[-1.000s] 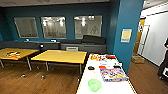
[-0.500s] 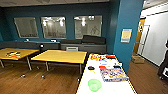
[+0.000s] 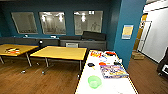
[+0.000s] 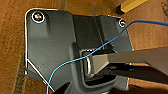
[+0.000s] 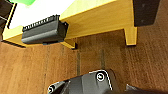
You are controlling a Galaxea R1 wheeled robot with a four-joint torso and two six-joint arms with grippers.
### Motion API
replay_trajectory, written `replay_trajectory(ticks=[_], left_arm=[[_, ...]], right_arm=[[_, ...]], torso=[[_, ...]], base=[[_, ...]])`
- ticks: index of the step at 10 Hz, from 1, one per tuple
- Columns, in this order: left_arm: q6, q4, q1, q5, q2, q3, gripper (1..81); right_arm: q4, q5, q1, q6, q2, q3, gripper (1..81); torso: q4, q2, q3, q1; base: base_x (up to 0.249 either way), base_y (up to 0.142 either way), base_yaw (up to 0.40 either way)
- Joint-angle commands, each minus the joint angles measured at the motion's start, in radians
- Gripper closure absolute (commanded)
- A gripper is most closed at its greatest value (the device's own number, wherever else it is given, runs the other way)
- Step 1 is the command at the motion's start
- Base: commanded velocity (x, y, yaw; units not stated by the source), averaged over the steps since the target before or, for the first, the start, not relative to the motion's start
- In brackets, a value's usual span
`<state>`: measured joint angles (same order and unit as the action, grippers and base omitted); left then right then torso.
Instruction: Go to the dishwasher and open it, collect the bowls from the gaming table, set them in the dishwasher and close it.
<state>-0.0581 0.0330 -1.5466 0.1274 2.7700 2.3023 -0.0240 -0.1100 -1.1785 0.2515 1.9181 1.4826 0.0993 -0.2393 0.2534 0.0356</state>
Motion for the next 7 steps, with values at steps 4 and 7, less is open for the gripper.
replay_trajectory(ticks=[4,7], left_arm=[[-0.005,-0.001,0.047,-0.052,0.011,0.029,1.0],[-0.005,-0.001,0.047,-0.052,0.011,0.029,1.0]], right_arm=[[-0.022,0.195,0.455,0.155,-0.225,-0.159,1.0],[-0.019,0.352,0.662,0.235,-0.227,-0.153,1.0]], torso=[[0.0,0.001,0.192,0.001],[0.0,0.002,0.174,0.002]], base=[[0.0,0.0,0.0],[0.0,0.0,0.0]])
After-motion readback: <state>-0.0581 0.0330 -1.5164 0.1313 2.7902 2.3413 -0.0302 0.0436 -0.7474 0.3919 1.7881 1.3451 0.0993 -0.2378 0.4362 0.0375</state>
